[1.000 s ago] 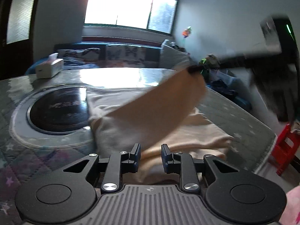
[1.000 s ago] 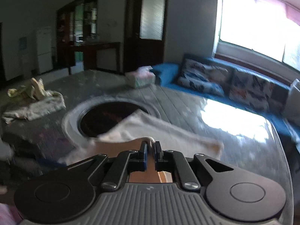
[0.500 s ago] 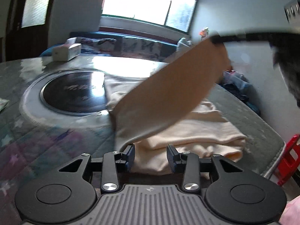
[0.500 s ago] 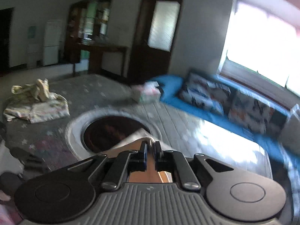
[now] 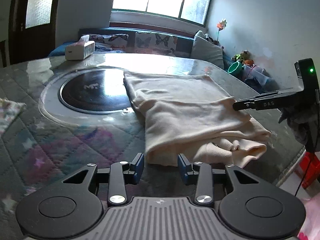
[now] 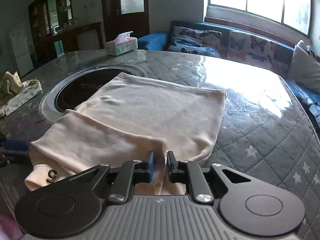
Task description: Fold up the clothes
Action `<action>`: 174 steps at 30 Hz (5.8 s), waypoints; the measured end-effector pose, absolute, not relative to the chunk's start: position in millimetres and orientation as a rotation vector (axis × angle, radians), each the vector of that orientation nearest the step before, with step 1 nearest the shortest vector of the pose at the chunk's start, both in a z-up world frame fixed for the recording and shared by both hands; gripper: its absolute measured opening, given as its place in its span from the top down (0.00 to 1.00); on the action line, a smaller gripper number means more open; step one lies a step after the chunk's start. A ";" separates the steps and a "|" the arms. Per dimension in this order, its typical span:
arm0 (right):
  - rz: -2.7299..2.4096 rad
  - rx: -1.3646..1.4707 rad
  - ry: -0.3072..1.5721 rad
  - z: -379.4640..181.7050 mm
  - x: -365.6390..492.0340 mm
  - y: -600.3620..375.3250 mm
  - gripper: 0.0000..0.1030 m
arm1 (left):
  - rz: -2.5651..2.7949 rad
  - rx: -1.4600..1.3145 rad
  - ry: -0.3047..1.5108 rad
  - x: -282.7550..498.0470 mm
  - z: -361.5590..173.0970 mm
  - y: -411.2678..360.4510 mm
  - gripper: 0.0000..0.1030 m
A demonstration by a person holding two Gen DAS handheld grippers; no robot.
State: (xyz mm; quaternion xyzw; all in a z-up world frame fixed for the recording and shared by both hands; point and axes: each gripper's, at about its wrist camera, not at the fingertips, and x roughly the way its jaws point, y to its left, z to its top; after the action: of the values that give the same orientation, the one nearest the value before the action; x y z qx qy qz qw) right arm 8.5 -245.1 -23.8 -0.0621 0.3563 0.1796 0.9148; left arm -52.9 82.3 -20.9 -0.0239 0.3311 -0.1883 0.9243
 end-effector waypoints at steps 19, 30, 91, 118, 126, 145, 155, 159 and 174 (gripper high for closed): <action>0.417 -0.111 0.674 -27.9 12.6 -235.0 0.84 | -0.423 -0.136 0.670 52.4 -18.0 43.9 0.76; 0.416 -0.108 0.674 -28.3 14.0 -242.7 0.84 | -0.401 -0.140 0.637 45.2 -18.0 58.9 0.78; 0.467 -0.155 0.701 -38.1 -27.4 -251.2 0.84 | -0.527 0.154 0.611 -27.4 -20.7 15.1 0.79; 0.528 -0.238 0.658 -11.2 -54.0 -243.6 0.83 | -0.596 0.312 0.552 -44.3 -21.8 22.4 0.88; 0.580 -0.383 0.672 -23.7 -50.3 -224.7 0.70 | -0.603 0.419 0.530 -42.0 -33.6 8.1 0.88; 0.605 -0.540 0.633 -29.8 -51.6 -218.3 0.84 | -0.639 0.406 0.506 -47.6 -27.1 10.1 0.96; 0.632 -0.576 0.630 -34.6 -49.1 -213.3 0.81 | -0.623 0.490 0.497 -42.9 -35.6 0.8 0.84; 0.637 -0.587 0.632 -36.9 -46.6 -212.0 0.82 | -0.632 0.503 0.492 -42.7 -38.1 0.4 0.92; 0.662 -0.561 0.648 -28.4 -54.6 -215.0 0.96 | -0.621 0.472 0.480 -47.3 -32.0 12.9 0.99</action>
State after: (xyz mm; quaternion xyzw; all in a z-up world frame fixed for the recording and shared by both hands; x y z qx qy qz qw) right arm -54.6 -215.0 -28.4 -0.2669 0.3084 0.3149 0.8570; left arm -47.3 12.9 -32.0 0.2278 0.2315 -0.2997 0.8971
